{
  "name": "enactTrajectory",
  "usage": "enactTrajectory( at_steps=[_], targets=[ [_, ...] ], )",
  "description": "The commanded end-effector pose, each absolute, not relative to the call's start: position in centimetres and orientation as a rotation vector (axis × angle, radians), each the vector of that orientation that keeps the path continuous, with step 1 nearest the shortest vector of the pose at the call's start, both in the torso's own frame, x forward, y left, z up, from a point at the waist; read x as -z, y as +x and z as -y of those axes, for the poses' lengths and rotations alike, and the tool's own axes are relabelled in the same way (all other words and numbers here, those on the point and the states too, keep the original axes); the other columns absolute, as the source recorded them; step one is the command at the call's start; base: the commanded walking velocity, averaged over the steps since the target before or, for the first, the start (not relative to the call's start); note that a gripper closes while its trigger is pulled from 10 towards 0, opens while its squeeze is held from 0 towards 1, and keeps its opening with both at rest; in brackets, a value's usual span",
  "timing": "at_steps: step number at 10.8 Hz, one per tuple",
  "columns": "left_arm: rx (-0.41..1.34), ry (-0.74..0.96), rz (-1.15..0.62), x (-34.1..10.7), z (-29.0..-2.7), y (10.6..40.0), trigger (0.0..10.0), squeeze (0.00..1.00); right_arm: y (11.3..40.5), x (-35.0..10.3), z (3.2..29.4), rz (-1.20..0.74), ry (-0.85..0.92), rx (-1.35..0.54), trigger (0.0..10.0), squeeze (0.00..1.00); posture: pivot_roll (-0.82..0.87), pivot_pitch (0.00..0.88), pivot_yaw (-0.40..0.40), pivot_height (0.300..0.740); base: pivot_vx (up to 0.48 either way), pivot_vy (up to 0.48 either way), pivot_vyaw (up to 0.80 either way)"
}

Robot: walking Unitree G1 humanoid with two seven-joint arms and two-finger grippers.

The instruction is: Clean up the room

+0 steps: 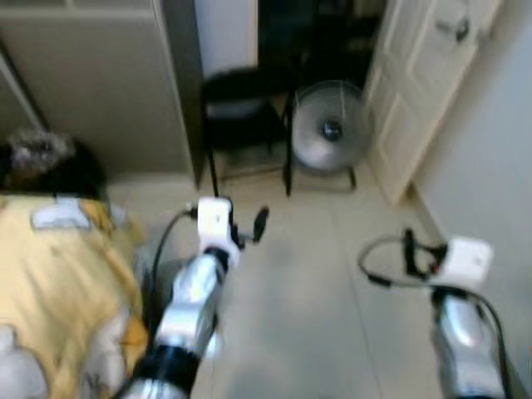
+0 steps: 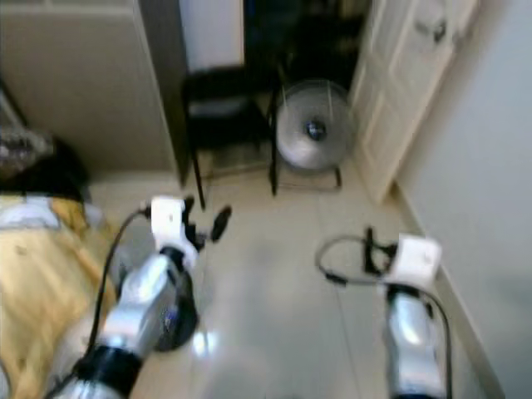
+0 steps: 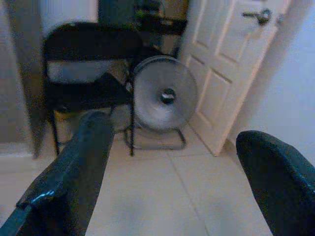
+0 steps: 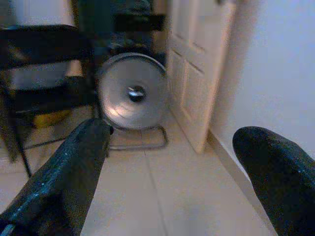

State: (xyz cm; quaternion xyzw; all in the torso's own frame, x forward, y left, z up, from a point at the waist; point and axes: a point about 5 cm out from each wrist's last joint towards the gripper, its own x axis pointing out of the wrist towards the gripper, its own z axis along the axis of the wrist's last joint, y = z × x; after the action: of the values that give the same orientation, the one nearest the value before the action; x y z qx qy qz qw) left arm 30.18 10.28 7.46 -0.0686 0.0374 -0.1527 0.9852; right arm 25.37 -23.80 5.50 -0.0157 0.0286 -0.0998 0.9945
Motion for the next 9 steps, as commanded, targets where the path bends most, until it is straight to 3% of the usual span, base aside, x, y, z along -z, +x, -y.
enactTrajectory(
  at_steps=[1,2,5,9],
  targets=[
    [0.306,-0.116,-0.078,-7.32,-10.92,30.38,10.0,0.0,25.49,-5.5,23.27,-0.058,-0.03,0.181,10.0,0.04,-0.17,0.0,0.009,0.736,0.394,0.274,0.0],
    [0.345,-0.101,-0.091,-7.18,-10.55,30.32,10.0,0.0,25.46,-5.45,23.39,-0.059,-0.031,0.186,10.0,0.04,-0.18,0.0,0.015,0.736,0.39,0.277,0.0],
    [0.356,-0.079,-0.089,-7.09,-10.99,30.58,10.0,0.0,25.49,-5.58,23.39,-0.055,-0.037,0.183,10.0,0.04,-0.2,0.0,0.02,0.736,0.0,0.0,0.0],
    [0.371,-0.05,-0.07,-7.34,-10.22,31.03,10.0,0.0,25.56,-5.73,23.48,-0.047,-0.039,0.185,10.0,0.03,-0.2,0.0,0.027,0.736,0.0,-0.464,0.0]
  ],
)
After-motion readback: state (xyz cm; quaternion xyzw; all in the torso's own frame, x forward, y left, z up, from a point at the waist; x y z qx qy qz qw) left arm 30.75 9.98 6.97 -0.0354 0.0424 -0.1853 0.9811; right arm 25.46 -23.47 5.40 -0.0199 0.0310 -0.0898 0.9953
